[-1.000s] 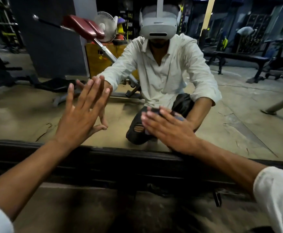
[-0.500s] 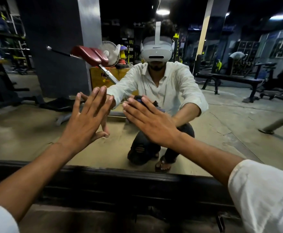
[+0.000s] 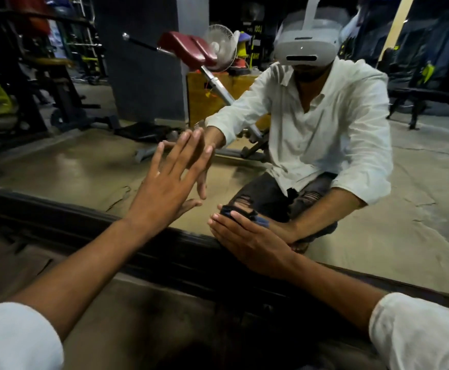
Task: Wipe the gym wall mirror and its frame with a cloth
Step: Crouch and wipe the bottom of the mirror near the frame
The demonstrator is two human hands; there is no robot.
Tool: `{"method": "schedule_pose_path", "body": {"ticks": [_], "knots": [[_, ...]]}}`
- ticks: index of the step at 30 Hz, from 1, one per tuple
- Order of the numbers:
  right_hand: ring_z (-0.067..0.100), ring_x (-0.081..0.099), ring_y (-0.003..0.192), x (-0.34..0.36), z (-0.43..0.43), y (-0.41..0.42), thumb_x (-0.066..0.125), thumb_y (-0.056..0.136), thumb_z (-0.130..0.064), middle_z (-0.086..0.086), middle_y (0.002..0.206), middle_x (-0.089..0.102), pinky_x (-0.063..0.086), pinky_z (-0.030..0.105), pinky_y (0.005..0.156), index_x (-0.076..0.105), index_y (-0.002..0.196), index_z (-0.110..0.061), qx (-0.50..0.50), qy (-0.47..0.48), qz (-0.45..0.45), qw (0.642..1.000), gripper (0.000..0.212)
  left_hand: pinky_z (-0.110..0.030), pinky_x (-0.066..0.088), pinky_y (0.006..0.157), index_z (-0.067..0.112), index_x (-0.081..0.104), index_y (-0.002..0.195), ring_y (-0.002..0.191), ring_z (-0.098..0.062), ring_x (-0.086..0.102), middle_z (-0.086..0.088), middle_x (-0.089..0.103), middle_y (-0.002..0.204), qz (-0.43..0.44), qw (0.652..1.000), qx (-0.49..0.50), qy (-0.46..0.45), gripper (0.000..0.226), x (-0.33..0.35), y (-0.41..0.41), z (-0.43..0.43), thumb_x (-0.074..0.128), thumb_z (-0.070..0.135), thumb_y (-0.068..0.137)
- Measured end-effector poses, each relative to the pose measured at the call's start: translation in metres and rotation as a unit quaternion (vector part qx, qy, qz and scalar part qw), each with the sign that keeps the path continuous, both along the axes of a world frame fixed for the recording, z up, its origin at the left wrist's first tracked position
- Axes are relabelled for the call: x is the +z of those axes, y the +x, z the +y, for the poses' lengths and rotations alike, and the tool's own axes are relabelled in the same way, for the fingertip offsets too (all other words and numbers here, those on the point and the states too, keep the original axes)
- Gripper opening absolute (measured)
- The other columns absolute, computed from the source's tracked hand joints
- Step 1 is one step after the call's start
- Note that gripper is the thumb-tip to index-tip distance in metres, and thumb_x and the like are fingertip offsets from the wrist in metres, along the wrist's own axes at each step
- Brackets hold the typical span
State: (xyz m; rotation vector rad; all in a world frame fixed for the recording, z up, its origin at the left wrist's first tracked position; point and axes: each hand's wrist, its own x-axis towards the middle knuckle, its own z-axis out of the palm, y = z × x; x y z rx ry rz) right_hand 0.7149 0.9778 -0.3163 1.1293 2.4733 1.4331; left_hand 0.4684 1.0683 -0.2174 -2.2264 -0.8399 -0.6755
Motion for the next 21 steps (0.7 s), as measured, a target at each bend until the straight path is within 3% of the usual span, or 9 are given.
{"method": "schedule_pose_path", "body": {"ticks": [4, 7, 16, 21], "knots": [[0.035, 0.021, 0.159, -0.034, 0.002, -0.005, 0.017, 0.105, -0.009, 0.020, 0.170, 0.026, 0.017, 0.049, 0.131, 0.021, 0.163, 0.003, 0.023, -0.013, 0.031, 0.999, 0.059, -0.067, 0.023, 0.126, 0.013, 0.004, 0.171, 0.165, -0.038, -0.002, -0.022, -0.006, 0.177, -0.001, 1.000, 0.011, -0.015, 0.125, -0.025, -0.007, 0.001, 0.085, 0.051, 0.083], [0.038, 0.016, 0.160, -0.041, 0.002, -0.006, 0.014, 0.103, -0.007, 0.022, 0.171, 0.022, 0.012, 0.051, 0.130, 0.018, 0.164, 0.003, 0.027, -0.019, 0.049, 0.998, 0.061, -0.067, 0.025, 0.125, 0.014, 0.006, 0.171, 0.165, -0.038, 0.003, -0.021, -0.002, 0.177, 0.013, 1.000, 0.008, -0.004, 0.120, -0.033, -0.018, 0.007, 0.084, 0.045, 0.085], [0.040, 0.012, 0.161, -0.050, 0.015, -0.016, 0.027, 0.106, -0.012, 0.024, 0.172, 0.014, 0.021, 0.051, 0.129, 0.015, 0.164, 0.004, 0.068, -0.074, 0.096, 0.990, 0.061, -0.065, 0.027, 0.126, 0.013, 0.013, 0.171, 0.164, -0.038, 0.008, -0.019, 0.001, 0.178, 0.051, 0.998, 0.027, -0.015, 0.107, -0.034, -0.054, 0.020, 0.080, 0.039, 0.092], [0.042, 0.021, 0.158, -0.054, 0.035, -0.044, 0.020, 0.108, -0.011, 0.026, 0.169, 0.022, 0.018, 0.053, 0.130, 0.024, 0.161, 0.005, 0.094, -0.043, 0.041, 0.994, 0.055, -0.062, 0.025, 0.128, 0.014, 0.010, 0.171, 0.165, -0.037, 0.007, -0.019, 0.003, 0.177, 0.056, 0.998, 0.007, -0.017, 0.103, -0.034, -0.054, 0.023, 0.075, 0.040, 0.095]]}}
